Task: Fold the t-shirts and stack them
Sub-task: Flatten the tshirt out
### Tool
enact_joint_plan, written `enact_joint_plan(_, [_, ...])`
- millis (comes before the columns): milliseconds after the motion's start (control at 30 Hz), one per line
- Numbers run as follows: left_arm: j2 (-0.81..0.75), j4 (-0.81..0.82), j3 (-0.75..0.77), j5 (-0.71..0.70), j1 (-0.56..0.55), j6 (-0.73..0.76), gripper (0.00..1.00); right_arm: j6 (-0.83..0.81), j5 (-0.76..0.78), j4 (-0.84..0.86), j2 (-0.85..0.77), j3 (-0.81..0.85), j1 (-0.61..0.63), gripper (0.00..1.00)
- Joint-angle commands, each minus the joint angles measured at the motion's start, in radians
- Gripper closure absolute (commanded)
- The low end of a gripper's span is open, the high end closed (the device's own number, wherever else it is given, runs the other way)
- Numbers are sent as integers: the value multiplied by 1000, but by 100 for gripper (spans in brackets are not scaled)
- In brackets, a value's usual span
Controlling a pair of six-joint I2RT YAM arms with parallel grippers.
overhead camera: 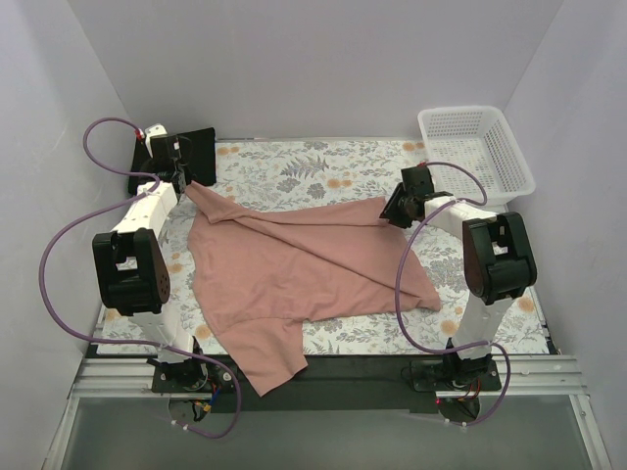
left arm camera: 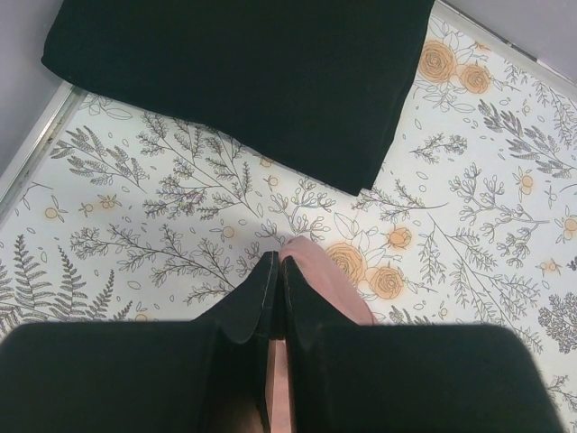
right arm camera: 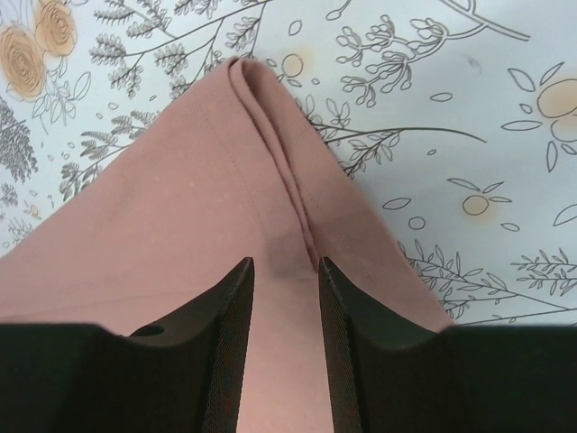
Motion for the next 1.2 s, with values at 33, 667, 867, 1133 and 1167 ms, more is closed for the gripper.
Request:
enact_joint_plan(33, [-36, 6, -2, -26, -2, 12, 100, 35, 46, 39, 17, -5, -6, 59])
enact_joint_plan(667, [-34, 5, -1, -21, -2, 14, 100, 37, -40, 45, 39, 0, -6, 59])
enact_joint_plan(867, [-34, 5, -1, -23, -2, 14, 100, 23, -72, 49, 50, 18, -6, 60])
enact_joint_plan(1133, [-33, 5, -1, -21, -1, 15, 100, 20, -59, 47, 71, 15, -8, 61])
enact_joint_plan(1167, [-33, 5, -1, -21, -2, 15, 100, 20, -60, 47, 74, 15, -6, 61])
